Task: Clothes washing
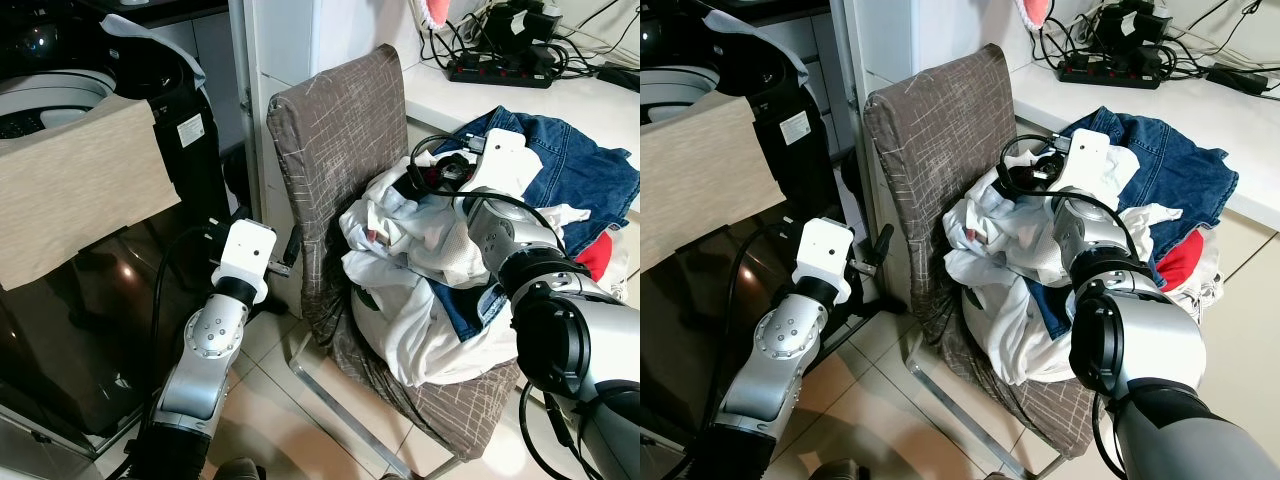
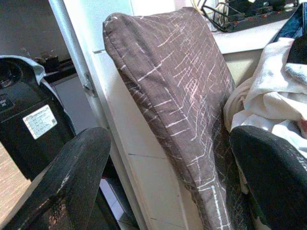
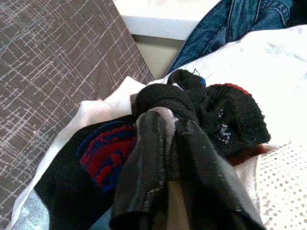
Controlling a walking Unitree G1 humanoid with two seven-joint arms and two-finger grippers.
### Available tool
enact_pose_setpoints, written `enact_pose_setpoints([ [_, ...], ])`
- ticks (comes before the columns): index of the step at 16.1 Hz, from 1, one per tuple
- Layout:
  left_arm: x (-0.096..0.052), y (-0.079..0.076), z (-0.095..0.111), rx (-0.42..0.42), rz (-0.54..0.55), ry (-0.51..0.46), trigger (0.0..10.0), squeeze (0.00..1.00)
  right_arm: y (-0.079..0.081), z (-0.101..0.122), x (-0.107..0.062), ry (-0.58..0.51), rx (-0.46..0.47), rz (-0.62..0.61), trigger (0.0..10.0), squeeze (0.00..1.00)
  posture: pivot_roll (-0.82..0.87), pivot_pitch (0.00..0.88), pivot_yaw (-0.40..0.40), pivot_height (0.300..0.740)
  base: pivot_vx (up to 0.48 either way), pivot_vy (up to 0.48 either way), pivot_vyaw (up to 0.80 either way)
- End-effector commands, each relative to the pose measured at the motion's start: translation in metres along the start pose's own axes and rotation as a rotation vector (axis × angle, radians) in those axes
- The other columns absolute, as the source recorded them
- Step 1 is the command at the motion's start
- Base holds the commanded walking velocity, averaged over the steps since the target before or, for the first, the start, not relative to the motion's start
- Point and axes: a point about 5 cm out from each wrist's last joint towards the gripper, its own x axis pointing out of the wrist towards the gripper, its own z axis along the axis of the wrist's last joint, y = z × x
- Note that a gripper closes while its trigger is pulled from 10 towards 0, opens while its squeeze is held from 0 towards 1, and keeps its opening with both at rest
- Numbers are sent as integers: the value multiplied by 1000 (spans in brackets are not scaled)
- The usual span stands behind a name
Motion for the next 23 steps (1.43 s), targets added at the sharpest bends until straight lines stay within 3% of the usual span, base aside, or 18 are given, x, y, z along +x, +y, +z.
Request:
enact_pose_setpoints([
  [1, 2, -3, 0, 2, -14, 5, 10000, 0, 1, 2, 0, -20, -20, 9, 0, 0, 99, 9, -45, 732, 0, 0, 0],
  [3, 2, -2, 0, 3, -9, 4, 10000, 0, 12, 20, 1, -102, -142, 48, 0, 0, 99, 9, -45, 732, 0, 0, 0],
  [8, 3, -1, 0, 4, -12, 4, 10000, 0, 27, 57, -2, -249, -120, 118, 0, 0, 90, 6, -40, 732, 0, 0, 0],
  [13, 3, -2, 0, 4, -15, 3, 10000, 0, 46, 81, -8, -399, -278, 176, 0, 0, 87, 4, -40, 732, 0, 0, 0],
  [14, 4, -2, 0, 2, -14, 2, 10000, 0, 48, 81, -9, -415, -260, 177, 0, 27, 87, 4, -40, 732, 0, 0, 800],
  [15, 4, -3, 1, 2, -15, 1, 10000, 0, 50, 77, -8, -409, -251, 184, 0, 310, 87, 4, -40, 732, 0, 0, 800],
  [16, 4, -3, 1, 2, -17, -1, 10000, 0, 54, 69, -8, -396, -256, 198, 0, 373, 86, 1, -40, 732, 0, 0, 800],
  [19, 4, -3, 1, 1, -17, -2, 10000, 0, 61, 75, -12, -473, -314, 217, 0, 263, 91, 0, -40, 732, 0, 0, 800],
  [20, 4, -3, 1, 1, -17, -3, 10000, 0, 65, 81, -15, -518, -326, 234, 0, 0, 91, 0, -40, 732, 0, 0, 800],
  [23, 6, -3, 2, 3, -13, -6, 10000, 0, 68, 76, -15, -512, -312, 255, 0, 0, 89, 0, -42, 732, 0, 0, 796],
])
